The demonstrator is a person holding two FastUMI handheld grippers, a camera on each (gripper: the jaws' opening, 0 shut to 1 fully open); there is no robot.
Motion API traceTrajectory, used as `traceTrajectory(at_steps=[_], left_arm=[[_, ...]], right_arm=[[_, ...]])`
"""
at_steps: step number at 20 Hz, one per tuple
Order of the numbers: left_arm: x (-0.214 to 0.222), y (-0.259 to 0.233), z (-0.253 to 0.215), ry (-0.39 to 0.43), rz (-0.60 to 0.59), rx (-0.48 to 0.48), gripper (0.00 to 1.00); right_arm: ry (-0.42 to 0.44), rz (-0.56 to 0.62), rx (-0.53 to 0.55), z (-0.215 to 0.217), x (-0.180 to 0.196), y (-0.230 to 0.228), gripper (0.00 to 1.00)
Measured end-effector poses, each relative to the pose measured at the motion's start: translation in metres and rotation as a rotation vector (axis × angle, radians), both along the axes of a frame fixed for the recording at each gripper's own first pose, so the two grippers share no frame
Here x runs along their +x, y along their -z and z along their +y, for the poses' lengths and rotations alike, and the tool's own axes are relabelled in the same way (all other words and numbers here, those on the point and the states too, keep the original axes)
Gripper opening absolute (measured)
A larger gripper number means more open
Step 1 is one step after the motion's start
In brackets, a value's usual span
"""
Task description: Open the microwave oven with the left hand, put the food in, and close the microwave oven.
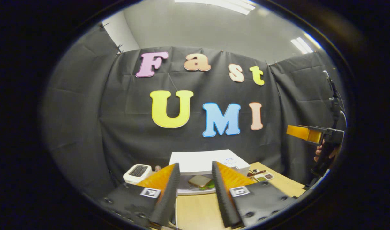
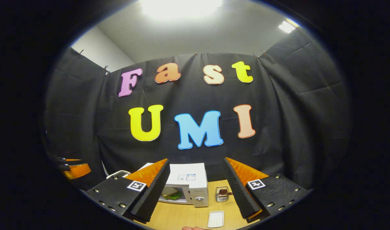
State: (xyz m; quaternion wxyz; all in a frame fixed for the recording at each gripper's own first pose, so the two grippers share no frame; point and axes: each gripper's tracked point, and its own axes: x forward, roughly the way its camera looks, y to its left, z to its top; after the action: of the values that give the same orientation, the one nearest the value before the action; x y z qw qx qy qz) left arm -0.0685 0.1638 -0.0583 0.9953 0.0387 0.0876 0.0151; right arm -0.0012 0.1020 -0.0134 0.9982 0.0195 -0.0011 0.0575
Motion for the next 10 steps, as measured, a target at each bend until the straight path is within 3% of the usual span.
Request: traceTrajectory(at_steps=[1, 2, 10], left_arm=[[0.000, -0.001, 0.019, -0.048, -0.006, 0.018, 0.23], [-0.006, 0.002, 0.021, -0.045, -0.001, 0.017, 0.05], [-0.082, 0.059, 0.103, -0.158, 0.144, 0.081, 0.05]], right_arm=[[-0.001, 0.004, 0.001, -0.001, 0.000, 0.001, 0.99], [-0.001, 0.009, 0.002, -0.001, 0.001, 0.002, 0.99], [-0.014, 0.026, 0.006, -0.001, 0.003, 0.003, 0.99]])
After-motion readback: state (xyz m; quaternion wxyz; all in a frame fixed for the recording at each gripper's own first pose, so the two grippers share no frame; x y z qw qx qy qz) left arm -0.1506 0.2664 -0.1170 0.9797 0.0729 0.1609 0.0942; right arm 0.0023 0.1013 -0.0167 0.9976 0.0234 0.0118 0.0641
